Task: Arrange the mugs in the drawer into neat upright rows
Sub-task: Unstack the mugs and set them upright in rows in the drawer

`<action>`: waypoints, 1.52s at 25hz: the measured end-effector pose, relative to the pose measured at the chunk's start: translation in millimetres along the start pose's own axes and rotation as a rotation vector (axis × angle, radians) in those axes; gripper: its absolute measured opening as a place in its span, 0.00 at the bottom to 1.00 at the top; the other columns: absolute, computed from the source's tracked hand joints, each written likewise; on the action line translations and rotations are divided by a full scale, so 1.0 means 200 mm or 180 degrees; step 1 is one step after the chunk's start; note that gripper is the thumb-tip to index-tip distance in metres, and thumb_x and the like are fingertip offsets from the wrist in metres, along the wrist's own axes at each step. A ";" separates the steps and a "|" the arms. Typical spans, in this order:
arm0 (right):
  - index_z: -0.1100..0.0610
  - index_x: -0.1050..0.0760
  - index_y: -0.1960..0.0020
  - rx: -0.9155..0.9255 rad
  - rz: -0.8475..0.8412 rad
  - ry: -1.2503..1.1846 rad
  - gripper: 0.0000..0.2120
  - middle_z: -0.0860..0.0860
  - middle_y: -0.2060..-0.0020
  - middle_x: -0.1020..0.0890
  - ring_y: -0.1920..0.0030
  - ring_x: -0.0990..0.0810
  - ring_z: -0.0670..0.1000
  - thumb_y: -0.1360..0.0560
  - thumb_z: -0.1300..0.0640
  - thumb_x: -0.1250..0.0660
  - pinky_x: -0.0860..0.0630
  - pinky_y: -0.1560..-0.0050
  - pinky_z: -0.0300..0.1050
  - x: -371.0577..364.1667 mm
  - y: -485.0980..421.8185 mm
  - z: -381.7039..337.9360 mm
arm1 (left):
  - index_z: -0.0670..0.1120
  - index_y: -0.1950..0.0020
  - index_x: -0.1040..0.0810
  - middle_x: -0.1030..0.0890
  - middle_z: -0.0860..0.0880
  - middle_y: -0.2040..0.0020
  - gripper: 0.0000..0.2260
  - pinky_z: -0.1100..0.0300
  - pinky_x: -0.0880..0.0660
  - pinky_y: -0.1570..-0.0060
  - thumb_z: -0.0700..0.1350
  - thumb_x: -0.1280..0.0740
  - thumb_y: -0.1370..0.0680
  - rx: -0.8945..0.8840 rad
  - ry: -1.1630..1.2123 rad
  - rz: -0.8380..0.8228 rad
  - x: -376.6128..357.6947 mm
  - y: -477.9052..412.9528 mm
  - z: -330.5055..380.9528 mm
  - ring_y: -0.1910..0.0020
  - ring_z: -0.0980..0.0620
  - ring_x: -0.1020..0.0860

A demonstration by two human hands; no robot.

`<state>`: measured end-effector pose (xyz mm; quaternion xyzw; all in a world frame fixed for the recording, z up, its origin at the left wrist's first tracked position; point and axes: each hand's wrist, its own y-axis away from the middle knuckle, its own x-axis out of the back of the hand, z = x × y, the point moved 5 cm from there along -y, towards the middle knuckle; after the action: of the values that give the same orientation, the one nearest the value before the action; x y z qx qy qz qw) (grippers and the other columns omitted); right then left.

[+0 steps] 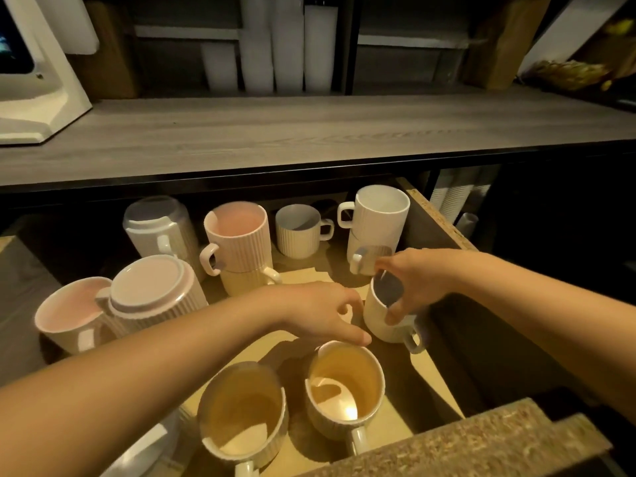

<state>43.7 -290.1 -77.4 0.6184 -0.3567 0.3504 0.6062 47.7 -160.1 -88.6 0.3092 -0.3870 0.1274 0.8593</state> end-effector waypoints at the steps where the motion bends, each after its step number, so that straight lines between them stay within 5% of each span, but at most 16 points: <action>1: 0.49 0.39 0.29 -0.0058 -0.0039 0.0003 0.37 0.50 0.34 0.27 0.38 0.26 0.53 0.32 0.44 0.27 0.24 0.46 0.43 0.00 0.02 0.00 | 0.50 0.30 0.35 0.29 0.48 0.31 0.24 0.57 0.28 0.41 0.57 0.37 0.23 0.0012 -0.0097 -0.0105 -0.01 0.03 0.02 0.36 0.49 0.28; 10: 0.54 0.37 0.30 -0.0013 -0.0293 0.0281 0.39 0.52 0.37 0.24 0.43 0.23 0.55 0.35 0.40 0.27 0.19 0.49 0.47 -0.07 0.20 -0.04 | 0.48 0.32 0.32 0.23 0.47 0.39 0.32 0.58 0.29 0.54 0.66 0.38 0.28 0.0317 -0.1206 -0.0202 -0.16 0.10 0.17 0.44 0.46 0.25; 14: 0.56 0.37 0.32 0.0020 -0.0307 0.0455 0.36 0.53 0.39 0.23 0.51 0.25 0.50 0.33 0.42 0.28 0.24 0.59 0.36 -0.14 0.22 -0.05 | 0.46 0.37 0.27 0.21 0.46 0.45 0.29 0.60 0.30 0.61 0.65 0.35 0.29 0.0387 -0.1257 0.0168 -0.17 0.07 0.17 0.53 0.49 0.26; 16: 0.57 0.37 0.31 -0.0018 -0.0341 0.0344 0.36 0.55 0.38 0.24 0.52 0.27 0.50 0.32 0.45 0.27 0.27 0.61 0.33 -0.16 0.23 -0.05 | 0.46 0.35 0.27 0.22 0.46 0.43 0.30 0.60 0.29 0.60 0.65 0.35 0.29 0.0402 -0.1279 0.0236 -0.16 0.06 0.17 0.52 0.49 0.26; 19: 0.56 0.41 0.30 -0.0171 -0.0457 0.0444 0.40 0.55 0.39 0.26 0.50 0.28 0.52 0.34 0.43 0.27 0.27 0.54 0.42 -0.19 0.24 -0.04 | 0.46 0.34 0.28 0.22 0.46 0.42 0.31 0.59 0.27 0.56 0.65 0.36 0.29 0.0429 -0.1300 0.0213 -0.17 0.06 0.17 0.49 0.48 0.25; 24: 0.55 0.44 0.29 -0.0232 -0.0680 0.0495 0.41 0.54 0.39 0.27 0.56 0.28 0.50 0.33 0.42 0.28 0.29 0.66 0.37 -0.19 0.26 -0.06 | 0.46 0.34 0.28 0.22 0.46 0.41 0.31 0.58 0.24 0.51 0.66 0.37 0.29 0.0407 -0.1309 0.0187 -0.18 0.05 0.15 0.47 0.47 0.24; 27: 0.54 0.40 0.30 -0.0268 -0.0703 0.0597 0.38 0.52 0.46 0.26 0.53 0.28 0.51 0.32 0.38 0.31 0.29 0.59 0.41 -0.17 0.27 -0.07 | 0.47 0.31 0.33 0.24 0.45 0.38 0.31 0.54 0.25 0.45 0.66 0.41 0.26 0.0406 -0.1372 0.0042 -0.19 0.06 0.14 0.43 0.46 0.25; 33: 0.54 0.37 0.29 0.0190 -0.0088 0.0629 0.28 0.53 0.37 0.25 0.41 0.26 0.53 0.24 0.41 0.41 0.28 0.42 0.45 0.04 0.23 -0.22 | 0.49 0.28 0.37 0.28 0.46 0.33 0.25 0.52 0.28 0.42 0.60 0.46 0.21 0.0278 -0.1645 0.0435 -0.03 0.21 0.11 0.38 0.46 0.28; 38: 0.52 0.33 0.31 0.0588 0.0350 0.0507 0.24 0.51 0.38 0.23 0.41 0.24 0.53 0.23 0.43 0.40 0.26 0.44 0.43 0.18 0.16 -0.47 | 0.53 0.28 0.38 0.31 0.51 0.30 0.26 0.52 0.30 0.37 0.62 0.42 0.23 0.0405 -0.1578 0.0974 0.15 0.48 -0.05 0.35 0.50 0.30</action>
<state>33.9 -197.6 -28.5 0.6213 -0.3071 0.4624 0.5530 29.7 -79.0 -30.0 0.3223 -0.6184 0.2000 0.6883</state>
